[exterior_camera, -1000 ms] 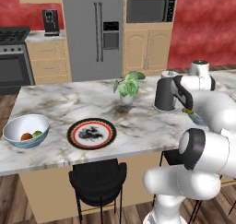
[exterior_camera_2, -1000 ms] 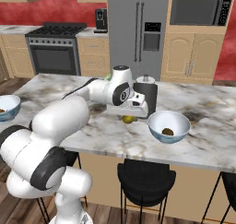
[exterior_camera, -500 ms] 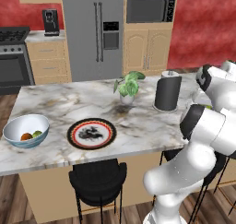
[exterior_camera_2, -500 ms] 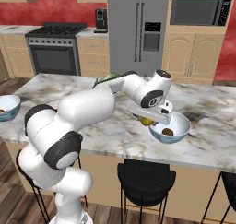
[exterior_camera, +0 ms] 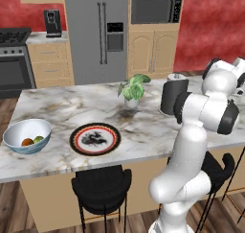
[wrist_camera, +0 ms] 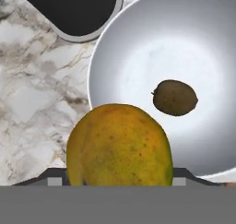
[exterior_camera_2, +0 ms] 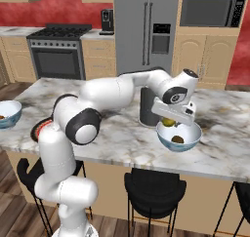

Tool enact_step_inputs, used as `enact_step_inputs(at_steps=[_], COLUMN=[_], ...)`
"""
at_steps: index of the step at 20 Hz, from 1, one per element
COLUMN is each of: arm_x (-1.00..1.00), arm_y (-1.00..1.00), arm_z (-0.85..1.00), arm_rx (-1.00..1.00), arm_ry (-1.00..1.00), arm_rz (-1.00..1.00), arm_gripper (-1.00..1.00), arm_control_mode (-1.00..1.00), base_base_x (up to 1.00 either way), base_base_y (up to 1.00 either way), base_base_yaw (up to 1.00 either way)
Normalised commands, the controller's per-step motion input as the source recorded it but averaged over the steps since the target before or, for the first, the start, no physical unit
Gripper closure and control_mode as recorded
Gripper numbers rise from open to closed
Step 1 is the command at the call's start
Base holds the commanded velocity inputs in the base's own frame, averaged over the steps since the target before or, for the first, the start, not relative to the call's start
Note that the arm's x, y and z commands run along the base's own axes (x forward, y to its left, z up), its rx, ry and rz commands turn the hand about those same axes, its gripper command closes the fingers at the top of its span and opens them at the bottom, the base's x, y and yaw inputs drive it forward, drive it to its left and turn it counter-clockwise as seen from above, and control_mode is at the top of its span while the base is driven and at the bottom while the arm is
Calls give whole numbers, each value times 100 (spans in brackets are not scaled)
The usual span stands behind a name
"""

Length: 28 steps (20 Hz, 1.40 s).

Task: Take the fruits from the plate on the dining counter and place two fruits in each bowl.

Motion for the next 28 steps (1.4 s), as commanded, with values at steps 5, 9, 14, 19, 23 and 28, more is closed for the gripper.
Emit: enact_step_inputs(at_steps=[5, 9, 14, 19, 23, 28], arm_x=[38, 21, 21, 10, 8, 4], arm_y=[-12, -17, -19, -1, 0, 0], arm_z=[-32, -36, -16, -21, -26, -20], arm_rx=[-21, -16, -4, -1, -3, -1], arm_ry=[0, 0, 2, 2, 0, 0], arm_rz=[0, 0, 0, 0, 1, 0], arm_gripper=[100, 100, 100, 100, 100, 100], arm_control_mode=[-100, -100, -100, -100, -100, -100], base_base_x=[0, 0, 0, 0, 0, 0], base_base_y=[0, 0, 0, 0, 0, 0], base_base_yaw=[0, 0, 0, 0, 0, 0])
